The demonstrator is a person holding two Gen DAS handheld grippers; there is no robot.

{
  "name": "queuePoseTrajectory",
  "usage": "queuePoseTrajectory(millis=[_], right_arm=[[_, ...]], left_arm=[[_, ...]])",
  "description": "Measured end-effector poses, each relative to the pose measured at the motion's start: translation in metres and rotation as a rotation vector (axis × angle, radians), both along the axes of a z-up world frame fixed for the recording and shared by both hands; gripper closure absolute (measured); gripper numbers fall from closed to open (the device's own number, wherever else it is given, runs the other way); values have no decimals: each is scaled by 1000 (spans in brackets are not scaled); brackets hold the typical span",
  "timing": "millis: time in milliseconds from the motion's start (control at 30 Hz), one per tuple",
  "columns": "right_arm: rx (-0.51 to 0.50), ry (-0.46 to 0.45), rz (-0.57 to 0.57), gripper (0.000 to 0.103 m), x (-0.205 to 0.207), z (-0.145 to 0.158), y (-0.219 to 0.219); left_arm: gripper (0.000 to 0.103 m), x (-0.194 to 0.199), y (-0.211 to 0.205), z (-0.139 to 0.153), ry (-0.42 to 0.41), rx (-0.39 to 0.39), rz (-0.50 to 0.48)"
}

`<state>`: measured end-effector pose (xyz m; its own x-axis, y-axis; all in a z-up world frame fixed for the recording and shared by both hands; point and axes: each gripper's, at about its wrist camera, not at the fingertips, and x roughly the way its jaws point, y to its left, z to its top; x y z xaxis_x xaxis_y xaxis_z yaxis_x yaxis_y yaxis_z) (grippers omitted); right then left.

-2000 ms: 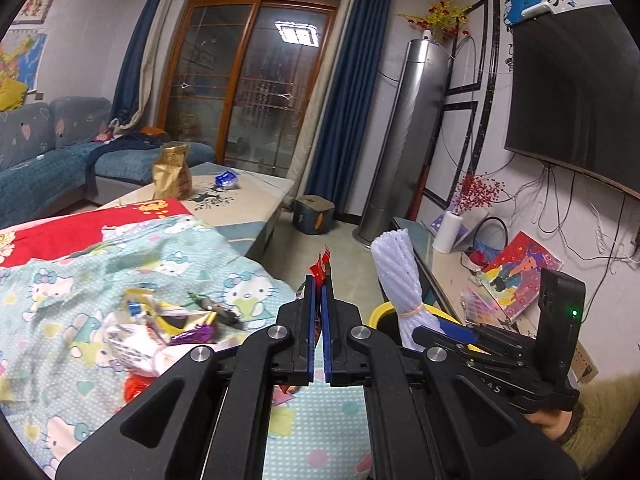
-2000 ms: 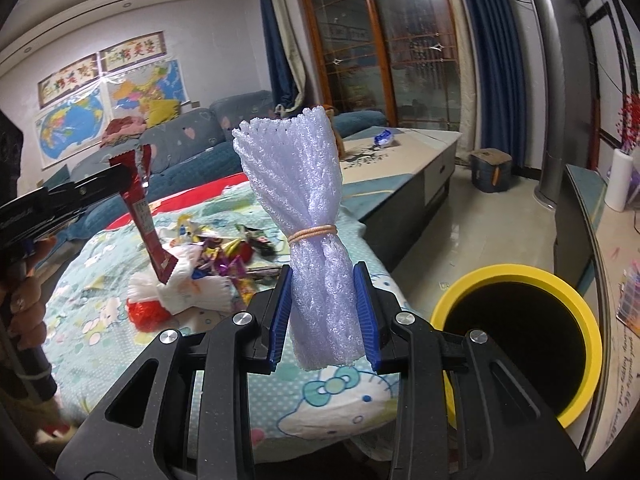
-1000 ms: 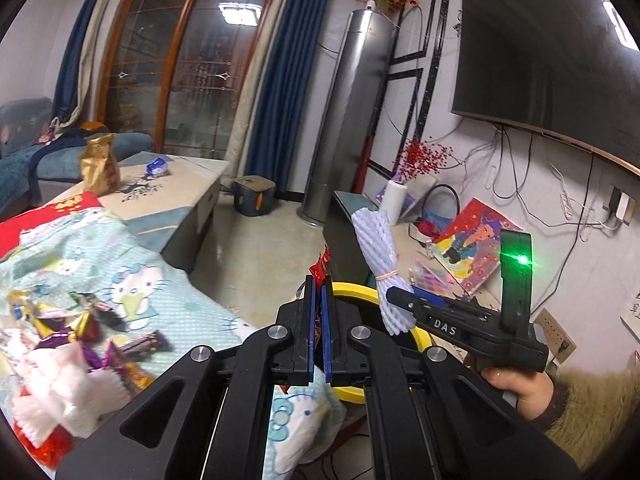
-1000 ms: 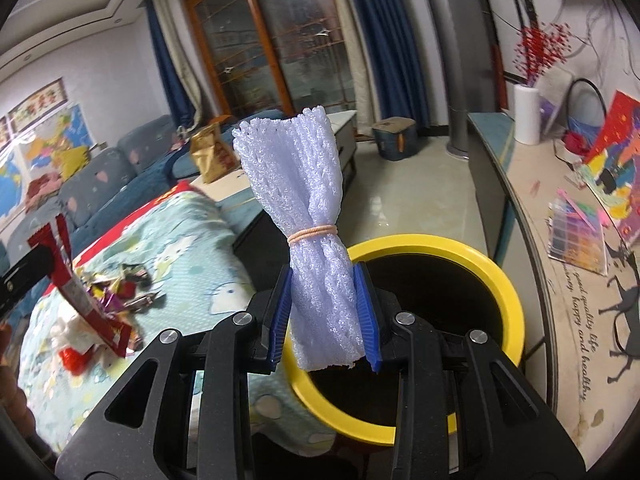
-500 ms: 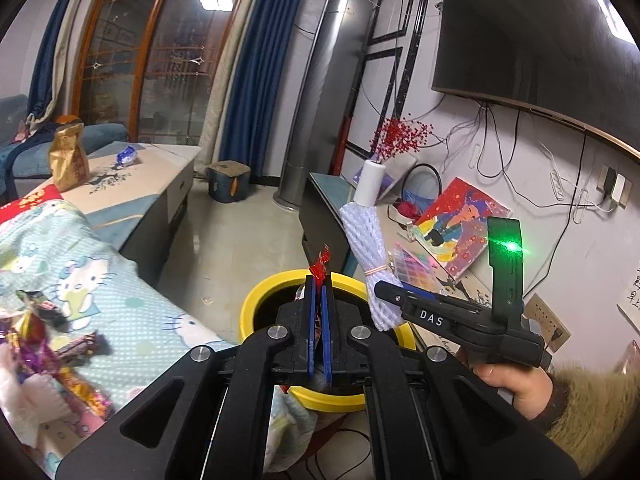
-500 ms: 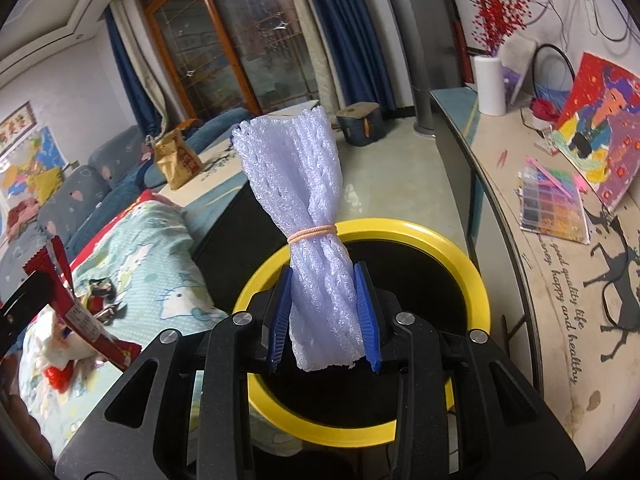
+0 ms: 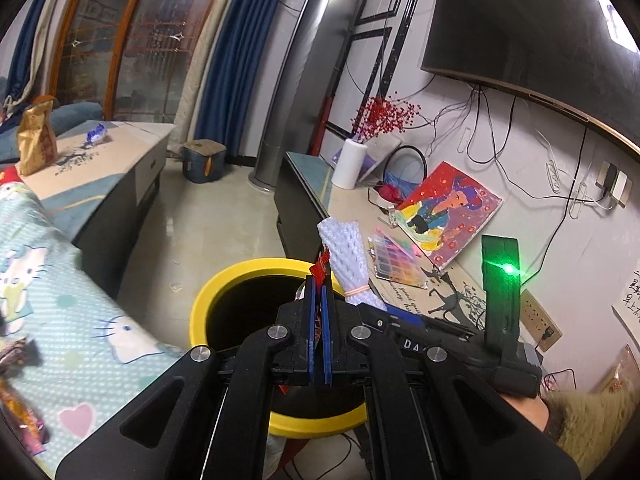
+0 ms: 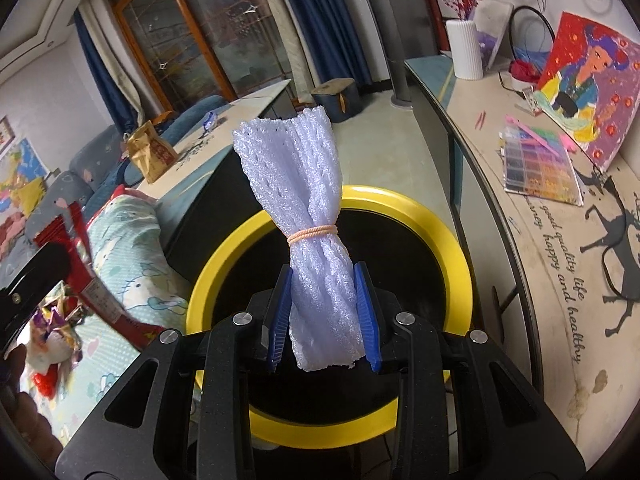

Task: Collect trash
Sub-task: 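Open the right gripper to drop the sleeve into the bin, then move both tools back over the remaining trash on the bedspread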

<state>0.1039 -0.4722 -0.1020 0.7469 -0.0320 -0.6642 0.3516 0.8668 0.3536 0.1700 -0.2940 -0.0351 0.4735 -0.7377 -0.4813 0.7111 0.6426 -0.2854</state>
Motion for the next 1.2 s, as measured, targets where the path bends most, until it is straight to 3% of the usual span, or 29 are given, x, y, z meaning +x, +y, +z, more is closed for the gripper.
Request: queuePoseTrajectory(millis=[167,233,267,300,367,500,600,1200], right_arm=[[29,23,-9,74,1,-9,-7],[37,32,-16,69,2,-11,-9],[41,36,-23,66,1,-13,-10],[42,39,-28,60,1,-14,-10],[41,42,-45,51,0,-15,-11],[32,47,-56,43,-2,-16,-11],[13,19,-49,42,-2,-11,-7],[-28,-118,186,41,-7,29,64]], left_arm=[[99,14,-20,-11,33,-7,-19],[92,18,-23,-16,38,4,-15],[80,19,-23,-19,40,7,-9],[57,21,-22,-22,45,12,4],[29,24,-16,-26,56,5,28],[14,21,2,-27,59,16,93],[9,11,21,-22,27,17,131],[8,-36,130,19,-103,14,414]])
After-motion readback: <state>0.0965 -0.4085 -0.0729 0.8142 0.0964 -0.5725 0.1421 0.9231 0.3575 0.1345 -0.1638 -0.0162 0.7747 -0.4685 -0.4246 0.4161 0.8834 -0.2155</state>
